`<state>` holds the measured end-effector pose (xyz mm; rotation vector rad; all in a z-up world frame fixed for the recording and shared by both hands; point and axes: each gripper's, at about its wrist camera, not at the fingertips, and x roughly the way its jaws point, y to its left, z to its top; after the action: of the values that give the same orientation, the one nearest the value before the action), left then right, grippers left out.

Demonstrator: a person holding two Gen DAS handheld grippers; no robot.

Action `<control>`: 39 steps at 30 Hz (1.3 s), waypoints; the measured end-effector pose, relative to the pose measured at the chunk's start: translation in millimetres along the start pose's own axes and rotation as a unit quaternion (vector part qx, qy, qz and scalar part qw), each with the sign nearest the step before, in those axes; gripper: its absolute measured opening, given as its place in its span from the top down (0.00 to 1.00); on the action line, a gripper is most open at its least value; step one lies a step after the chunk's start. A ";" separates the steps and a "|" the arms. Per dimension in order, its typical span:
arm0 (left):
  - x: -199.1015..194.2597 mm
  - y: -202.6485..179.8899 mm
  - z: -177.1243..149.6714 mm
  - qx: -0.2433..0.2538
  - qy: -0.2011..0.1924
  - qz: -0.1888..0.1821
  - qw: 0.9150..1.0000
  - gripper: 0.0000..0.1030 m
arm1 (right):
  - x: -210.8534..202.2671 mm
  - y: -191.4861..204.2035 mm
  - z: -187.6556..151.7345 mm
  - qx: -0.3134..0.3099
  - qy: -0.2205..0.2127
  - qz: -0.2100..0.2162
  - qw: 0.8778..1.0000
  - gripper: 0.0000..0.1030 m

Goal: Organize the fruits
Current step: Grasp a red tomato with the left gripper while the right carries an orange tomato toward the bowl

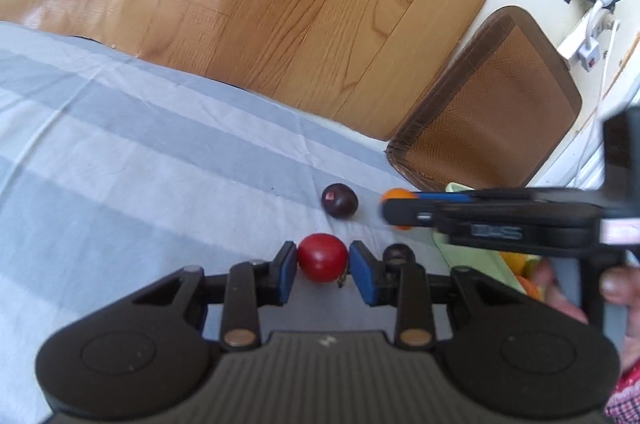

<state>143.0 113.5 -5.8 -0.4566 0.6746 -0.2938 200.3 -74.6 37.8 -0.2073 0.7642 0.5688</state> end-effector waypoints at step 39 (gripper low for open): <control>-13.4 -150.0 -42.0 0.219 0.009 -0.082 0.972 0.71 | -141.6 -29.4 -152.2 0.124 -0.209 -0.111 0.964 0.70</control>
<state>88.4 -23.3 46.6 -0.0856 0.5685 -0.5899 43.9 -214.4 28.4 0.0596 0.3885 0.2837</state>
